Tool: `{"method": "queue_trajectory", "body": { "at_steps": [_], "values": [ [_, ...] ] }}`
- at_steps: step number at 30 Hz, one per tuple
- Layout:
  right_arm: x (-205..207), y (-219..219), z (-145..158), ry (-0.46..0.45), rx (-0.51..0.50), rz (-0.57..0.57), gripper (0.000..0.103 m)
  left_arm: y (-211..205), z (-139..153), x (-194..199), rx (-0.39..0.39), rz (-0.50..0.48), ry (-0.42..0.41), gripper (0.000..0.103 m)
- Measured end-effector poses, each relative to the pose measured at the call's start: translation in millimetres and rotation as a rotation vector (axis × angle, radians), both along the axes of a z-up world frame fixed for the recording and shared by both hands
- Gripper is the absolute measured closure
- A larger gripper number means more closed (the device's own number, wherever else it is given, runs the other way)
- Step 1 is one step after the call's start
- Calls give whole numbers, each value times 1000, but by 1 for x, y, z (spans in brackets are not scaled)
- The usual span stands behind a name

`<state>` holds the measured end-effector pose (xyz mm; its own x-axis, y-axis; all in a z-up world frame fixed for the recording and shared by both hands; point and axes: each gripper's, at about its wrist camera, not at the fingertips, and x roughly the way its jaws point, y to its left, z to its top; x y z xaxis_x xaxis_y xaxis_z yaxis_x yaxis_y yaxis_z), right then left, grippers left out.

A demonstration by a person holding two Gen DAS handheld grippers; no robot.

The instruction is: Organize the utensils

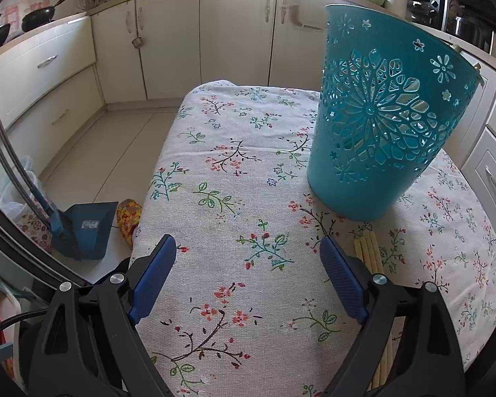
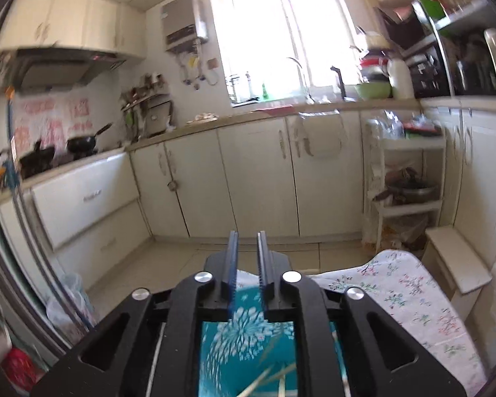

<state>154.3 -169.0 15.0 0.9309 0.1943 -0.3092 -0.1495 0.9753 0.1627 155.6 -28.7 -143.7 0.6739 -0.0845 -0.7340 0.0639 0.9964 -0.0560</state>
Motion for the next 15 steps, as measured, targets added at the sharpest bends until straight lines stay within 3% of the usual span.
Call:
{"method": "queue_trajectory", "body": {
  "at_steps": [5,8,11,15],
  "values": [
    [-37,15,-3,-12,-105,58,85,1,0,1,0,6,3,18],
    [-70,9,-14,10,-98,75,84,1,-1,2,0,10,7,18],
    [-96,-6,-43,115,-55,60,83,0,-2,3,3,13,10,18],
    [-110,-24,-111,380,-14,35,84,0,-3,3,9,12,11,18]
  ]
}}
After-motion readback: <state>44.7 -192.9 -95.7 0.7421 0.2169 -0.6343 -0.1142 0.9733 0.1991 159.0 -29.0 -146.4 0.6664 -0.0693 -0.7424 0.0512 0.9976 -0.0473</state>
